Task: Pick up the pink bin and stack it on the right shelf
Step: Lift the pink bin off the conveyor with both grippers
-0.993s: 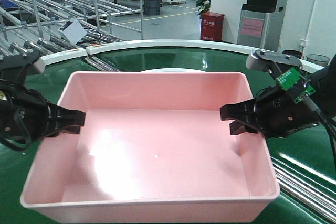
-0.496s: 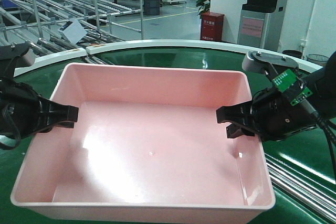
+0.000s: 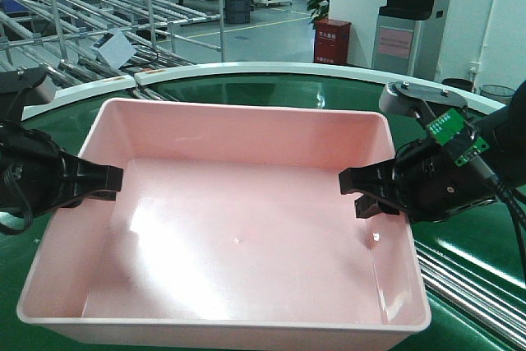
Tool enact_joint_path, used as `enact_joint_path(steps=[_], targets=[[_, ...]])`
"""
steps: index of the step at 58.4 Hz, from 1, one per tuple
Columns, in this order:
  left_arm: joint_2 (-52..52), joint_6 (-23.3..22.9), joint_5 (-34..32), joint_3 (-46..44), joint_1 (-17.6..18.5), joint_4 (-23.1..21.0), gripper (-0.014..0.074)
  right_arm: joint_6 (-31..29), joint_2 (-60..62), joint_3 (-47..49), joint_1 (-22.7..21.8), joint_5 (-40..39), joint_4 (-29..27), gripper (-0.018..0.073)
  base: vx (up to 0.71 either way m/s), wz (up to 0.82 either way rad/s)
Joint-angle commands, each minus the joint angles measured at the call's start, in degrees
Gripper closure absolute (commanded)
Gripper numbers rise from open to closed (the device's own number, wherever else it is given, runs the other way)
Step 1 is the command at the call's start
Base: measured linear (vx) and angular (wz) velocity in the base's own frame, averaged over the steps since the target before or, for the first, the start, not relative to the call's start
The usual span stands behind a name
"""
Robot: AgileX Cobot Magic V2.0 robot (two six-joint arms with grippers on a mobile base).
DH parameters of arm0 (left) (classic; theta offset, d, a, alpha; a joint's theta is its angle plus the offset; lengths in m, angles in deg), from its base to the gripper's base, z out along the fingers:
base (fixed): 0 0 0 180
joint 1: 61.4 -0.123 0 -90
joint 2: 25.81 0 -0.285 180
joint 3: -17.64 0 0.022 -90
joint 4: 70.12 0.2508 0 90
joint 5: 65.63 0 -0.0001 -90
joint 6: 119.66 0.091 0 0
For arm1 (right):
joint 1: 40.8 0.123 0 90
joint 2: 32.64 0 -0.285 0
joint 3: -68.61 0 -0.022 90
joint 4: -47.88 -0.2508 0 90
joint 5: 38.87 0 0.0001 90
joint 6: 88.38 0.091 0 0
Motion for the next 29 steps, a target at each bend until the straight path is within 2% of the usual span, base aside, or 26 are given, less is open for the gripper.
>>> enact_joint_path(steps=[1, 29], targets=[[3.2, 0.5, -4.4, -1.8, 0.3, -3.3, 0.0599, 0.5, 1.9, 1.7, -0.5, -4.4, 2.5, 0.0568, 0.00, 0.00], [3.1, 0.5, -4.5, -1.8, 0.3, -3.3, 0.0599, 0.5, 1.9, 1.7, -0.5, -4.3, 2.5, 0.0568, -0.03, 0.01]])
